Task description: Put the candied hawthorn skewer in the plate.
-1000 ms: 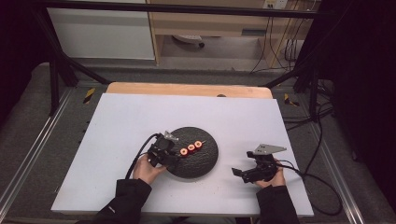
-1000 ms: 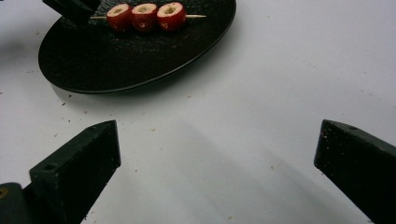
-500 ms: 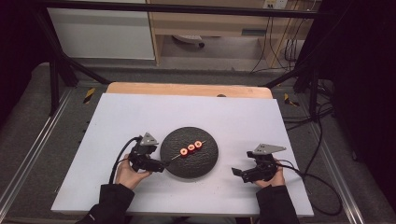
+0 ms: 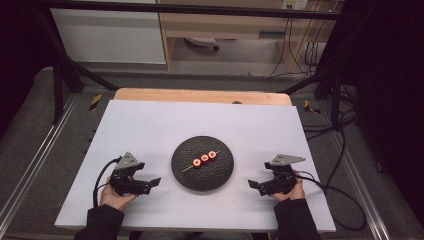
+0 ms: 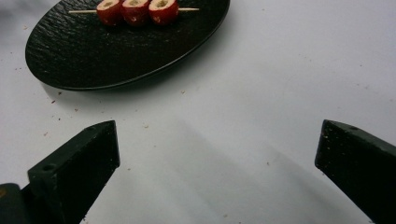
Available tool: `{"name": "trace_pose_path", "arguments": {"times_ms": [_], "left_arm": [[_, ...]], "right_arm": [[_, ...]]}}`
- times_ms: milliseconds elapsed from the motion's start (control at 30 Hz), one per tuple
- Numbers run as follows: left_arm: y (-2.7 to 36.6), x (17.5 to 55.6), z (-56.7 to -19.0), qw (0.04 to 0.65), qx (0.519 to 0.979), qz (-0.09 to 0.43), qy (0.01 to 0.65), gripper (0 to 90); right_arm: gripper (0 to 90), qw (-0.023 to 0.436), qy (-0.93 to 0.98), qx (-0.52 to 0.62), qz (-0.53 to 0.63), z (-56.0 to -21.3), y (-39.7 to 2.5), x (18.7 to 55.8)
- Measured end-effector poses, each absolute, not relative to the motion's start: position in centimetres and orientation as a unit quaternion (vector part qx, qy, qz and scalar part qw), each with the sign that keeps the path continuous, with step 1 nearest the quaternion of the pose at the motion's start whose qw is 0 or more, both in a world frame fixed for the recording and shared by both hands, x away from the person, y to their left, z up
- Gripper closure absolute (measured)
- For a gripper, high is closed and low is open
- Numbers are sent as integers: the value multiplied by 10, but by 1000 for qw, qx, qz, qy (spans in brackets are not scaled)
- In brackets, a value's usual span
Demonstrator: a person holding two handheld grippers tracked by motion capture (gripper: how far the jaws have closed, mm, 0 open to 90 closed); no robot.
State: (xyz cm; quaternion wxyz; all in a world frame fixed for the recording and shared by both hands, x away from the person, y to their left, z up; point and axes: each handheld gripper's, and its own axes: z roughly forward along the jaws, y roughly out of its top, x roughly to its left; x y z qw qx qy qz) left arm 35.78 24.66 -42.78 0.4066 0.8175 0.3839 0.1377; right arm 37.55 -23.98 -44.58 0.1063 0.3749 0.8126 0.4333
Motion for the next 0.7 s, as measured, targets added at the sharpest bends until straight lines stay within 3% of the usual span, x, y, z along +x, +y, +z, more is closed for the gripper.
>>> {"name": "trace_pose_path", "arguments": {"times_ms": [700], "left_arm": [[262, 352, -445, 392, 823, 143, 386, 150]], "right_arm": [[5, 103, 816, 378, 425, -449, -241, 373]]}}
